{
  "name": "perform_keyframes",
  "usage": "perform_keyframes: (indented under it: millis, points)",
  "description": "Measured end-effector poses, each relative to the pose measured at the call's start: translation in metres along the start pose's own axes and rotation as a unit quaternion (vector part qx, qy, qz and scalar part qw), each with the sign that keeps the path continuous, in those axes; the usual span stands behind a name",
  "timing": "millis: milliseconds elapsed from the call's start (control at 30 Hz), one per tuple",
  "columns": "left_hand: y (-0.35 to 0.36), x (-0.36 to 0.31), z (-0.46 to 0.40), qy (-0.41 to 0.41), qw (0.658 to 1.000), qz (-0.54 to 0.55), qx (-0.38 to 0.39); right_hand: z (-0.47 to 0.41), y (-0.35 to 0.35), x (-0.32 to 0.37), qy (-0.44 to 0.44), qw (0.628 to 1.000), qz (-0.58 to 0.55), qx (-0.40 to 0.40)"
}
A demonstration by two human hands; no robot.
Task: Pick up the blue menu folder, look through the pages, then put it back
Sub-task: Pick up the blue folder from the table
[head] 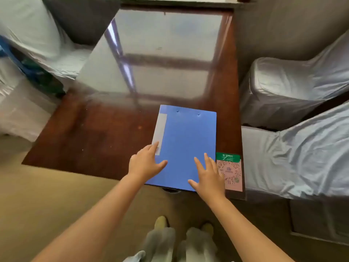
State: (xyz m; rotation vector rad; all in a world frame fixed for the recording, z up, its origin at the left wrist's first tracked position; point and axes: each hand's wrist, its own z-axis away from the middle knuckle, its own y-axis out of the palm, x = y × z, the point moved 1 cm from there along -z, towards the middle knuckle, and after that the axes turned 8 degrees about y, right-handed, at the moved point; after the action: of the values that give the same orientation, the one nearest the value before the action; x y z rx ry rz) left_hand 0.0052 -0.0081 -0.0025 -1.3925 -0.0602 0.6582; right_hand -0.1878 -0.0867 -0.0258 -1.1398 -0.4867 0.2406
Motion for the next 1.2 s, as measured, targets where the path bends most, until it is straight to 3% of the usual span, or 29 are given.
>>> perform_keyframes:
  millis: [133,267,367,433,533,600,867,967,1100,1200]
  points:
    - [0.013,0.017,0.009,-0.059,0.997,0.000,0.042,-0.002,0.021,0.004,-0.009,0.999,0.044,0.027]
    - [0.024,0.024,0.016,-0.059,0.997,0.010,0.045,-0.006,0.029,0.006,0.001,0.998,0.055,0.028]
    - [0.030,0.023,0.014,-0.064,0.992,0.102,0.041,-0.006,0.030,0.007,0.002,0.998,0.061,0.026]
    - [0.030,0.024,0.011,-0.114,0.970,0.212,0.030,-0.006,0.031,0.007,-0.001,0.998,0.066,0.024]
    - [0.025,0.036,0.010,-0.219,0.901,0.374,0.021,-0.007,0.031,0.006,-0.006,0.997,0.072,0.021]
    - [0.020,0.044,0.011,-0.222,0.872,0.435,0.032,-0.007,0.031,0.005,-0.009,0.997,0.076,0.023]
    - [0.008,0.043,0.025,-0.188,0.837,0.502,0.108,-0.009,0.029,0.003,-0.019,0.997,0.076,0.021]
    - [0.000,0.045,0.032,-0.164,0.819,0.545,0.082,-0.010,0.020,0.000,-0.017,1.000,-0.001,0.011]
    - [-0.020,0.048,0.037,-0.109,0.787,0.602,0.076,-0.020,-0.010,-0.015,0.074,0.981,-0.169,-0.052]
    - [-0.036,0.046,0.038,-0.079,0.769,0.630,0.068,-0.035,-0.035,-0.036,0.148,0.928,-0.341,0.036]
